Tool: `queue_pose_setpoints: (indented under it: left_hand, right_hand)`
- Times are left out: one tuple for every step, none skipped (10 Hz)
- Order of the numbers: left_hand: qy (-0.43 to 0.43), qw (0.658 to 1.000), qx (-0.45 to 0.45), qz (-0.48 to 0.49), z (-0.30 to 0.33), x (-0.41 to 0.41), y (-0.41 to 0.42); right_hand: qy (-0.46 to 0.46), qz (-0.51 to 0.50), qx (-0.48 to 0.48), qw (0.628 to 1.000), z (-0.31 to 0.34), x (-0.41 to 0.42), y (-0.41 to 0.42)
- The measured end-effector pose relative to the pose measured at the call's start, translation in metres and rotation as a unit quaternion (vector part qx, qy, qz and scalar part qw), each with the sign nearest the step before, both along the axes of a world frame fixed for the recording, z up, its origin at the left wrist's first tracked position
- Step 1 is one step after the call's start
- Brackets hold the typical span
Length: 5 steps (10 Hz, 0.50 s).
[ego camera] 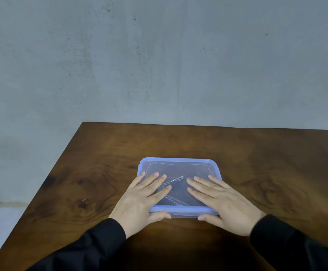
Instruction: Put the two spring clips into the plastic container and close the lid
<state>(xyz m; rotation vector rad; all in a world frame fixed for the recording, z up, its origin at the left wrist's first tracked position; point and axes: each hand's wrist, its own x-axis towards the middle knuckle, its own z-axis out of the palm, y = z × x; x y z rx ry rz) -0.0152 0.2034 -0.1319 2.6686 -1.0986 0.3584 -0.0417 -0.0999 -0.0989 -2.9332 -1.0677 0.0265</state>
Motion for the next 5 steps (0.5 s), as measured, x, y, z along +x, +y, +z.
queue_pose_setpoints:
  left_hand:
    - [-0.009, 1.0, -0.005, -0.014, -0.001, 0.002, 0.002]
    - [-0.018, 0.999, 0.014, -0.023, -0.001, 0.002, 0.005]
    - [-0.007, 1.0, 0.019, -0.021, 0.002, 0.001, 0.004]
    - [-0.001, 0.999, 0.031, -0.035, 0.004, 0.004, 0.009]
    - [0.102, 0.994, -0.034, -0.036, 0.017, -0.003, 0.021]
  right_hand:
    - [-0.025, 0.003, -0.012, 1.0, -0.006, 0.002, 0.003]
    - [-0.035, -0.003, -0.014, 0.999, -0.009, 0.001, 0.003]
    - [-0.005, -0.009, -0.008, 1.0, -0.005, 0.001, 0.005]
    - [0.016, -0.004, 0.007, 1.0, -0.001, 0.001, 0.003]
    - [0.105, -0.048, 0.095, 0.989, 0.012, -0.009, 0.002]
